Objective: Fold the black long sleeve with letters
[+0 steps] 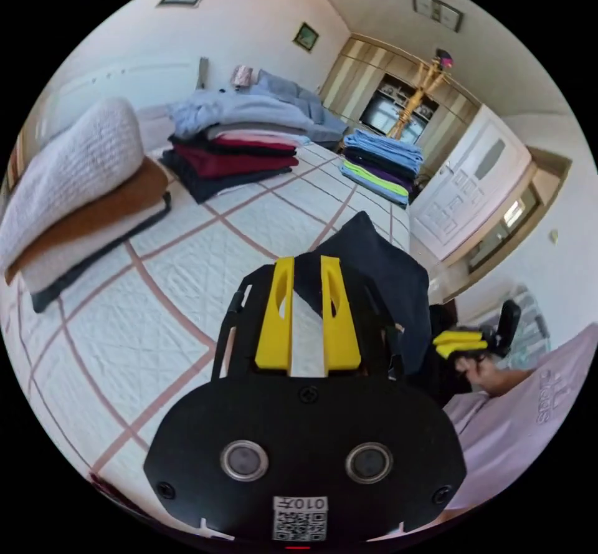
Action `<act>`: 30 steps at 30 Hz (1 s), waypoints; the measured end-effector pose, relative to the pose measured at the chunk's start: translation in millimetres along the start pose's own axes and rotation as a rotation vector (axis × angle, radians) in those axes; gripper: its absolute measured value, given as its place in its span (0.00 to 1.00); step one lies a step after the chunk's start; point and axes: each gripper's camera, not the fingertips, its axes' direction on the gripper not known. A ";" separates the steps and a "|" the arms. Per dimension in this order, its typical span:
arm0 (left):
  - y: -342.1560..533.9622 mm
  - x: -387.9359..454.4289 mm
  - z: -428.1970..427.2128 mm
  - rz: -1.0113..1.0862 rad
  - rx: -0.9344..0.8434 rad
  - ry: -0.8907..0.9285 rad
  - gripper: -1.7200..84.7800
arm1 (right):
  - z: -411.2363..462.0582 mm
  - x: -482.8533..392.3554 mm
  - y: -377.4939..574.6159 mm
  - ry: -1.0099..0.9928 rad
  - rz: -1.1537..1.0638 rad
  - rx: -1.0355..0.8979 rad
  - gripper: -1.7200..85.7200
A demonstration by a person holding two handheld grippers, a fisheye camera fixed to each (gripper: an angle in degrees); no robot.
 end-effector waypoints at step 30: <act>146.5 478.5 107.2 0.815 -0.142 -0.226 0.16 | -37.3 228.1 -33.3 -0.365 0.542 -0.024 0.18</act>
